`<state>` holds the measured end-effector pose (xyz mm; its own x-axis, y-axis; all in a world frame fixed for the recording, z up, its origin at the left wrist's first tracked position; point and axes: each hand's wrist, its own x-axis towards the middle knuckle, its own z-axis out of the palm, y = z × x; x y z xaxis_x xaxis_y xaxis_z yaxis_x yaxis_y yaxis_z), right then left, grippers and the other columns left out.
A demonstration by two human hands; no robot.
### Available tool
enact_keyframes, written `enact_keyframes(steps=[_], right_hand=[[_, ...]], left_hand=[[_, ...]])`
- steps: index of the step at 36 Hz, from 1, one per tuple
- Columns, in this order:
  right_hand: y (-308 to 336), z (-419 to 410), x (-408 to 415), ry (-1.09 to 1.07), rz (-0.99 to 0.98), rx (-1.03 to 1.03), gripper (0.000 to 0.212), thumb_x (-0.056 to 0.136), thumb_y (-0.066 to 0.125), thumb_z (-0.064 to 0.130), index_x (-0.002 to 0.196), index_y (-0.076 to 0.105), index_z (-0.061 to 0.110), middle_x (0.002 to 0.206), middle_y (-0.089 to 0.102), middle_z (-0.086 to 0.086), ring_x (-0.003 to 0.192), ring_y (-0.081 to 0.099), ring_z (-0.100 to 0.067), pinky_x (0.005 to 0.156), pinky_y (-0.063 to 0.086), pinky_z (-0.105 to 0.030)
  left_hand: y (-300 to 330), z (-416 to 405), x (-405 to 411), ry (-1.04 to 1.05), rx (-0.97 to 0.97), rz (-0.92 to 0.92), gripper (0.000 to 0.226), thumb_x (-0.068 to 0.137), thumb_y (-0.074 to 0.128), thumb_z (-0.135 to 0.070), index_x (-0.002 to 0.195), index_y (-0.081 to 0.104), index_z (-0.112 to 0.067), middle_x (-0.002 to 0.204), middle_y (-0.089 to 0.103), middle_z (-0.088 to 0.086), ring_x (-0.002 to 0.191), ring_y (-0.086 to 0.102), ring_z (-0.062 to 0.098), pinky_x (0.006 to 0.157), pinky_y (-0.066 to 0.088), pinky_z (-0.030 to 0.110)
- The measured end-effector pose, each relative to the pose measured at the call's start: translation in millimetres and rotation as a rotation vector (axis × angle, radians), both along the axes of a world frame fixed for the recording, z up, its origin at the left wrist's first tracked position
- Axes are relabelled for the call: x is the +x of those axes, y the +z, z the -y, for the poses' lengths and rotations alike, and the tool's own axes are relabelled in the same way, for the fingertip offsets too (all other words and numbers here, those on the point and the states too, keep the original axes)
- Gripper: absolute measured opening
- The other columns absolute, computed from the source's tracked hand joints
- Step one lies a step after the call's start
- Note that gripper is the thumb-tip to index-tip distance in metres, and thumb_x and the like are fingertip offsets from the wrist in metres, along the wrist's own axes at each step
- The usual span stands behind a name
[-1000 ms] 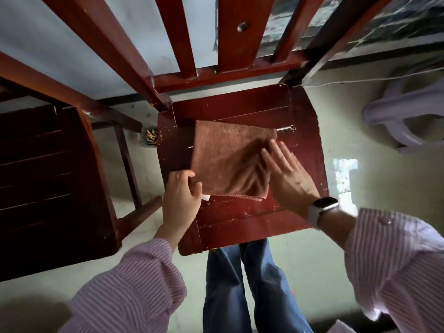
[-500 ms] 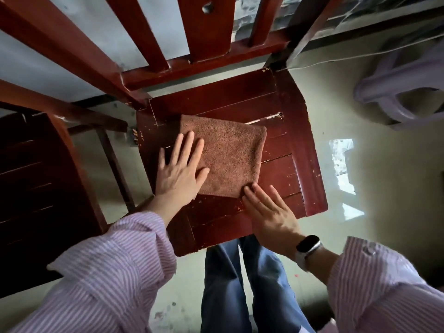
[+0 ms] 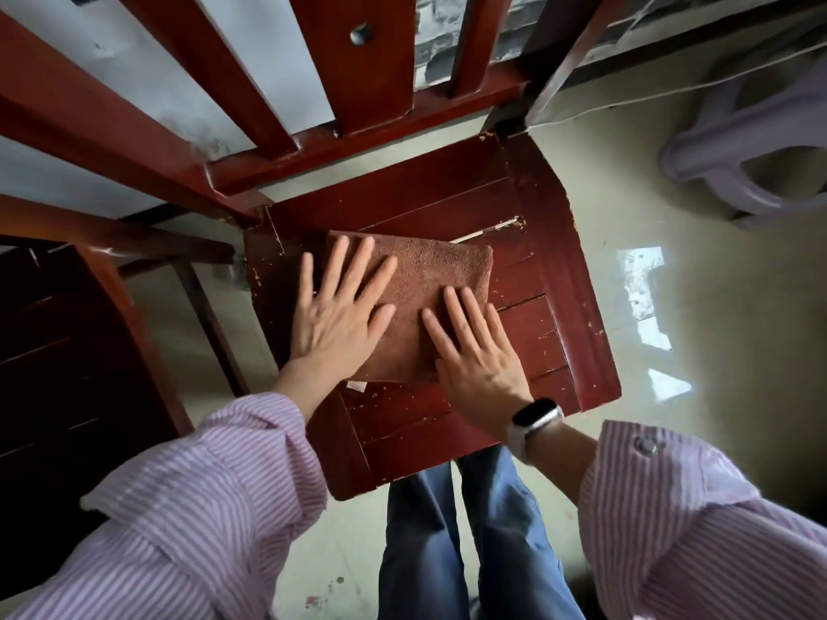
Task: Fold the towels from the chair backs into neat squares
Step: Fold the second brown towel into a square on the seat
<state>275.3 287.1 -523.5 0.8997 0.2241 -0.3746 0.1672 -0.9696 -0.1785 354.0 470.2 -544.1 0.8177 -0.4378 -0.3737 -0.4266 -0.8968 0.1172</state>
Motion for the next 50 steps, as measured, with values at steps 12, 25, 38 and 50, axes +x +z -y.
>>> enact_keyframes(steps=[12,25,38,50], right_hand=[[26,20,-28,-0.139,0.114,0.309,0.022,0.079,0.047,0.020,0.086,0.067,0.013,0.077,0.066,-0.002,0.072,0.063,-0.024,0.064,0.046,-0.033],[7,1,50,-1.367,-0.330,0.582,0.016,0.087,0.058,0.022,0.095,0.061,0.009,0.093,0.061,-0.006,0.091,0.058,-0.025,0.084,0.045,-0.034],[28,22,35,-1.372,-0.300,0.802,0.015,0.087,0.059,0.022,0.098,0.052,0.014,0.084,0.055,0.000,0.068,0.051,-0.009,0.052,0.043,-0.011],[141,105,-5,-1.367,-0.002,0.825,0.027,0.090,0.055,0.022,0.112,0.054,0.008,0.094,0.061,-0.010,0.087,0.057,-0.021,0.077,0.043,-0.029]], left_hand=[[18,-13,-7,0.563,-0.191,-0.105,0.052,0.094,0.047,-0.023,0.139,0.032,-0.002,0.148,0.030,0.017,0.136,0.026,0.035,0.109,0.024,0.048],[20,-9,13,1.041,-0.442,-0.284,0.038,0.091,0.054,-0.024,0.124,0.054,-0.003,0.122,0.059,0.016,0.113,0.055,0.029,0.099,0.042,0.036],[51,9,12,1.036,-0.597,-0.531,0.023,0.093,0.048,-0.025,0.111,0.055,-0.011,0.100,0.061,0.002,0.082,0.057,0.010,0.065,0.045,0.013],[173,113,-26,0.789,-0.597,-0.291,0.038,0.092,0.051,-0.024,0.122,0.051,0.000,0.121,0.057,0.013,0.113,0.052,0.021,0.089,0.037,0.022]])
